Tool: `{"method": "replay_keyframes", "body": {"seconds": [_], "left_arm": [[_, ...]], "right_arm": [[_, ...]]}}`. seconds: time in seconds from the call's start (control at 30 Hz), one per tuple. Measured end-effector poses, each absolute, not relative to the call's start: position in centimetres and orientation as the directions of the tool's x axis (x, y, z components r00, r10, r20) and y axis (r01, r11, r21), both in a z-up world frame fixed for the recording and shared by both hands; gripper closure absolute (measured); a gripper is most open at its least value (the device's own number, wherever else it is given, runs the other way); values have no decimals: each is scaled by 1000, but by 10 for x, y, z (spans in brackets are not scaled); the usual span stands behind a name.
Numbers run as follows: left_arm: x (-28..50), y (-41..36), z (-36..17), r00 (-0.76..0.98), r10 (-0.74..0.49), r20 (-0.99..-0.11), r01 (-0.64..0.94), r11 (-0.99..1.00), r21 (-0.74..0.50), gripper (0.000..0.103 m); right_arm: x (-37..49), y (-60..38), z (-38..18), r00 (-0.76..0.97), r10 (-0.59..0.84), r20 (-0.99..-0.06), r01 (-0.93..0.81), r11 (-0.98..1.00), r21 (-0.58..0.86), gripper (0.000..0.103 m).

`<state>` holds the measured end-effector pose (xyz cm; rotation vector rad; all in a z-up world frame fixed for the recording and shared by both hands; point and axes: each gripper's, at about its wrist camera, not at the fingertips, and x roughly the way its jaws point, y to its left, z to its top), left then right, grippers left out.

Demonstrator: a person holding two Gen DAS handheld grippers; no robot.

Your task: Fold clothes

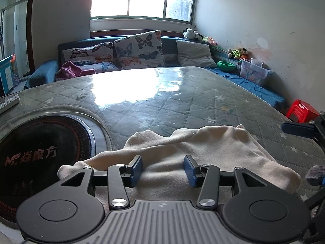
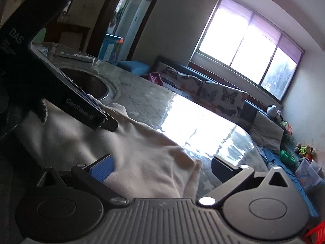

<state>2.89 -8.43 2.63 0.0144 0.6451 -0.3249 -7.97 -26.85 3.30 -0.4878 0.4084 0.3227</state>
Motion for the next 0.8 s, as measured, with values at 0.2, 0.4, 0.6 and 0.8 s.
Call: {"method": "replay_keyframes", "body": {"seconds": [0.2,0.4,0.6,0.8], "left_arm": [[29,-85,27,752,-288,-592,298,951,-84,53],[29,-85,26,755,-283,-592,293,953,-81,51],[28,-85,25,758,-278,-590,289,954,-78,50],[27,-83,27,760,-274,-590,290,954,-70,48]], "right_arm": [[-86,-286,28,866,172,-469,-368,854,-367,0],[-97,-302,29,876,121,-466,-327,860,-391,0],[-103,-325,41,908,66,-413,-236,897,-374,0],[-98,-326,42,903,60,-425,-235,898,-371,0]]}}
